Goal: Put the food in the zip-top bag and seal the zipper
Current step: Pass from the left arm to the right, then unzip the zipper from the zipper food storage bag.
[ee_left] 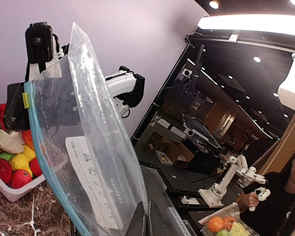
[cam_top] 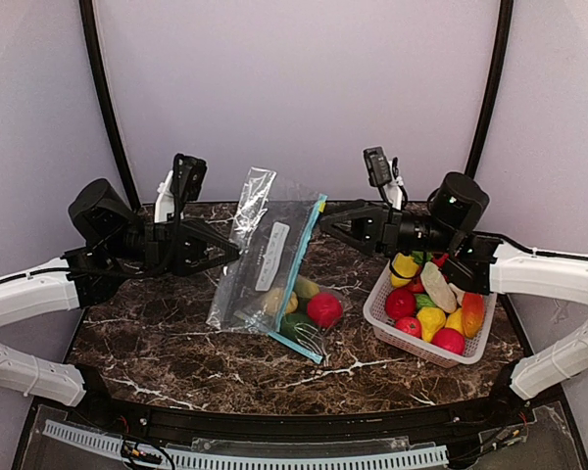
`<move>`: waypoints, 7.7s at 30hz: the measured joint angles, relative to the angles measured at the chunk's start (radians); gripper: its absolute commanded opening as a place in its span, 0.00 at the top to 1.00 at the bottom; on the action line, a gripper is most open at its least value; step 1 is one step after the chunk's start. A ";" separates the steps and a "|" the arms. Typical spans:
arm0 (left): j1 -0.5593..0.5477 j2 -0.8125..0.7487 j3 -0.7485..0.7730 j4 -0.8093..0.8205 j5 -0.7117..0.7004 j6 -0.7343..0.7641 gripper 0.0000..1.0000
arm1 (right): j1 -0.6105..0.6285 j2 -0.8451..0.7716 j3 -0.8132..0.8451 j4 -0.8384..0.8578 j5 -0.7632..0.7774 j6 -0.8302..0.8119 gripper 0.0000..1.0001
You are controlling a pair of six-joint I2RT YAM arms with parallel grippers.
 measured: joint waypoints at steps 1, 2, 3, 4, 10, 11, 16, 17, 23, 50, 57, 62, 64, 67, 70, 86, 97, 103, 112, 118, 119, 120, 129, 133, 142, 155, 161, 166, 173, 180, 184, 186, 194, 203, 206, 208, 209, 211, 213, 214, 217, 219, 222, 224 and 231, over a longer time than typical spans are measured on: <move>0.000 0.000 -0.003 0.007 0.002 -0.006 0.99 | 0.000 0.000 0.002 0.000 0.000 -0.001 0.44; 0.000 0.000 -0.005 0.014 0.003 -0.011 0.99 | 0.000 0.000 0.004 0.001 0.000 -0.001 0.45; 0.000 0.000 -0.005 0.018 0.005 -0.016 0.99 | 0.000 0.001 0.008 0.001 -0.001 -0.001 0.47; 0.000 0.000 -0.006 0.021 0.006 -0.019 0.99 | -0.001 0.002 0.014 0.002 -0.004 -0.002 0.48; 0.000 0.000 -0.020 0.058 0.011 -0.044 0.99 | -0.003 0.015 0.055 0.014 -0.031 -0.010 0.58; 0.000 0.000 -0.022 0.063 0.011 -0.048 0.99 | -0.003 0.017 0.060 0.015 -0.032 -0.012 0.59; 0.000 0.000 -0.027 0.081 0.011 -0.060 0.99 | -0.003 0.021 0.068 0.015 -0.042 -0.016 0.73; 0.000 0.000 -0.029 0.085 0.011 -0.060 0.99 | -0.003 0.023 0.068 0.016 -0.045 -0.018 0.77; 0.000 0.000 -0.044 0.095 0.011 -0.064 0.99 | -0.003 0.025 0.069 0.017 -0.046 -0.017 0.95; 0.000 -0.038 -0.071 0.072 -0.007 -0.050 0.99 | -0.004 0.108 0.049 0.094 -0.060 0.024 0.45; 0.000 -0.038 -0.071 0.072 -0.004 -0.060 0.99 | -0.005 0.139 0.055 0.095 -0.079 0.028 0.37; 0.000 -0.037 -0.071 0.088 -0.003 -0.076 0.99 | -0.005 0.151 0.086 0.103 -0.106 0.027 0.37; 0.000 -0.035 -0.071 0.101 -0.002 -0.083 0.99 | -0.005 0.152 0.097 0.114 -0.121 0.026 0.43; 0.000 -0.032 -0.071 0.111 0.002 -0.092 0.99 | -0.005 0.152 0.100 0.134 -0.139 0.026 0.53; 0.000 -0.030 -0.071 0.118 0.003 -0.097 0.99 | -0.005 0.152 0.100 0.162 -0.152 0.032 0.64; 0.000 -0.031 -0.084 0.092 -0.002 -0.075 0.65 | -0.005 0.109 0.063 0.178 -0.134 0.011 1.00; 0.027 -0.118 0.158 -0.701 -0.289 0.417 0.10 | -0.005 -0.009 0.111 -0.258 -0.046 -0.159 1.00; 0.028 -0.110 0.307 -0.994 -0.505 0.652 0.09 | -0.004 -0.022 0.210 -0.608 0.005 -0.275 1.00; 0.006 0.077 0.440 -1.116 -0.494 0.845 0.09 | 0.056 0.019 0.296 -0.887 0.011 -0.376 1.00; -0.074 0.215 0.536 -1.115 -0.420 0.903 0.30 | 0.114 0.100 0.348 -0.960 0.000 -0.409 1.00; -0.082 0.232 0.546 -1.114 -0.405 0.906 0.34 | 0.122 0.114 0.360 -0.969 -0.001 -0.415 1.00; -0.087 0.244 0.552 -1.114 -0.391 0.912 0.42 | 0.127 0.122 0.368 -0.976 -0.002 -0.420 1.00; -0.098 0.296 0.550 -1.114 -0.295 0.929 0.70 | 0.138 0.140 0.405 -1.004 -0.010 -0.441 1.00; -0.098 0.296 0.529 -1.109 -0.274 0.926 0.73 | 0.139 0.148 0.407 -1.006 -0.016 -0.446 1.00; -0.098 0.307 0.506 -1.092 -0.241 0.910 0.97 | 0.144 0.158 0.414 -1.024 -0.023 -0.450 1.00; -0.098 0.294 0.433 -0.976 -0.262 0.850 0.99 | 0.144 0.158 0.420 -1.065 0.005 -0.455 1.00; -0.098 0.288 0.426 -0.967 -0.307 0.811 0.99 | 0.144 0.155 0.410 -1.052 0.027 -0.454 0.99; -0.098 0.288 0.425 -0.966 -0.337 0.778 0.99 | 0.143 0.148 0.390 -1.032 0.042 -0.453 0.97; -0.088 0.285 0.424 -0.944 -0.357 0.741 0.99 | 0.143 0.137 0.378 -1.006 0.061 -0.444 0.95; -0.067 0.267 0.423 -0.927 -0.357 0.716 0.99 | 0.143 0.137 0.367 -0.978 0.066 -0.441 0.94; -0.057 0.259 0.423 -0.924 -0.358 0.708 0.99 | 0.144 0.136 0.365 -0.977 0.069 -0.441 0.93; -0.052 0.254 0.423 -0.922 -0.360 0.706 0.99 | 0.144 0.137 0.365 -0.975 0.069 -0.441 0.93; -0.025 0.228 0.423 -0.921 -0.387 0.702 0.99 | 0.144 0.137 0.353 -0.979 0.069 -0.435 0.92; -0.003 0.218 0.423 -0.922 -0.407 0.702 0.99 | 0.144 0.136 0.345 -0.981 0.069 -0.423 0.92; 0.006 0.210 0.423 -0.922 -0.416 0.702 0.99 | 0.144 0.136 0.343 -0.982 0.069 -0.420 0.92; 0.014 0.202 0.423 -0.922 -0.424 0.702 0.99 | 0.144 0.136 0.338 -0.982 0.069 -0.419 0.92; 0.025 0.187 0.423 -0.924 -0.438 0.703 0.99 | 0.144 0.136 0.330 -0.987 0.069 -0.418 0.92; 0.029 0.183 0.423 -0.925 -0.442 0.703 0.99 | 0.144 0.136 0.328 -0.988 0.068 -0.418 0.92; 0.036 0.177 0.423 -0.930 -0.447 0.703 0.99 | 0.144 0.136 0.324 -0.987 0.068 -0.417 0.92; 0.041 0.173 0.423 -0.930 -0.450 0.703 0.99 | 0.144 0.136 0.321 -0.987 0.068 -0.416 0.92; 0.053 0.165 0.423 -0.931 -0.457 0.703 0.99 | 0.144 0.136 0.317 -0.987 0.068 -0.415 0.92; 0.060 0.159 0.423 -0.934 -0.459 0.703 0.99 | 0.144 0.136 0.313 -0.986 0.068 -0.415 0.92; 0.069 0.152 0.423 -0.941 -0.462 0.705 0.99 | 0.145 0.135 0.309 -0.986 0.068 -0.410 0.92; 0.074 0.149 0.423 -0.947 -0.463 0.710 0.99 | 0.147 0.133 0.306 -0.986 0.068 -0.406 0.92; 0.093 0.138 0.423 -0.955 -0.471 0.712 0.99 | 0.150 0.127 0.297 -0.986 0.068 -0.397 0.92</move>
